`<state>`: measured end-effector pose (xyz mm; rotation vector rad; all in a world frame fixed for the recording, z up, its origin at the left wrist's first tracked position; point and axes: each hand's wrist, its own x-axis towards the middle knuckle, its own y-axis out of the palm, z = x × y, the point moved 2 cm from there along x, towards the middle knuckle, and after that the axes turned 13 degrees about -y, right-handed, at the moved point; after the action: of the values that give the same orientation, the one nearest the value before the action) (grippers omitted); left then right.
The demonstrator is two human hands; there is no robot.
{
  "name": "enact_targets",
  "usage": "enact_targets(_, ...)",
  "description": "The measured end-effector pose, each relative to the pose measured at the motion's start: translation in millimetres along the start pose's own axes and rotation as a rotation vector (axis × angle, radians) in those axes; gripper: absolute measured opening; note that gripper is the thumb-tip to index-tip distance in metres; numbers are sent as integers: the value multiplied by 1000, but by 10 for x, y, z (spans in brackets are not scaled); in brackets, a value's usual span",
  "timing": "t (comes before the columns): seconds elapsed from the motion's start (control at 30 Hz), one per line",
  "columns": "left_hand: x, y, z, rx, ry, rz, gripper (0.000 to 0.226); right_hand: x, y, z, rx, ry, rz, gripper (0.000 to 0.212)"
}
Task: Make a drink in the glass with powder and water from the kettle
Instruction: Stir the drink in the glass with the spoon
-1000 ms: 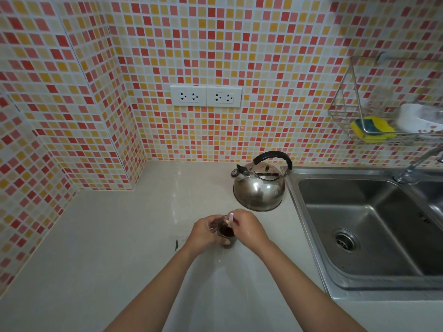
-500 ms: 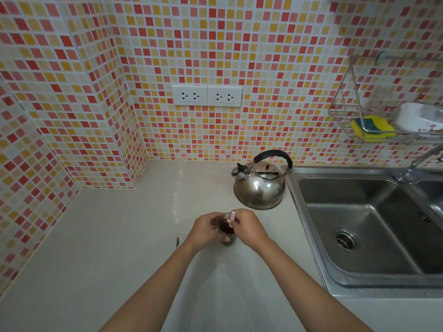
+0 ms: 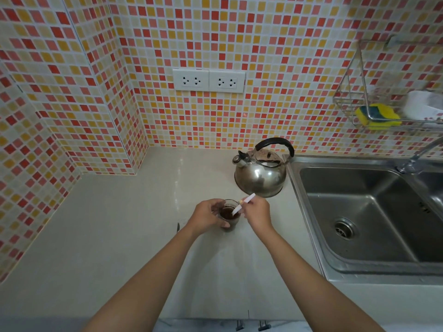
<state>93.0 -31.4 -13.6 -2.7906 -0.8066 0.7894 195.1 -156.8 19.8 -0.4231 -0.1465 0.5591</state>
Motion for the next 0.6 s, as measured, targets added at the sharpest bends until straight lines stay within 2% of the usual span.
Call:
enact_targets(0.1, 7, 7, 3, 10, 6, -3, 69, 36, -97, 20, 97, 27, -64, 15)
enact_targets(0.27, 8, -9, 8, 16, 3, -2, 70, 44, -230, 140, 65, -129, -75, 7)
enact_targets(0.33, 8, -8, -1, 17, 9, 0, 69, 5, -213, 176, 8, -208, -3, 8)
enact_targets(0.5, -4, -9, -14, 45, 39, -7, 65, -94, 2, 154, -263, -421, 351, 19)
enact_targets(0.6, -7, -12, -16, 46, 26, -5, 69, -29, 16, 148, -400, -462, 415, 24)
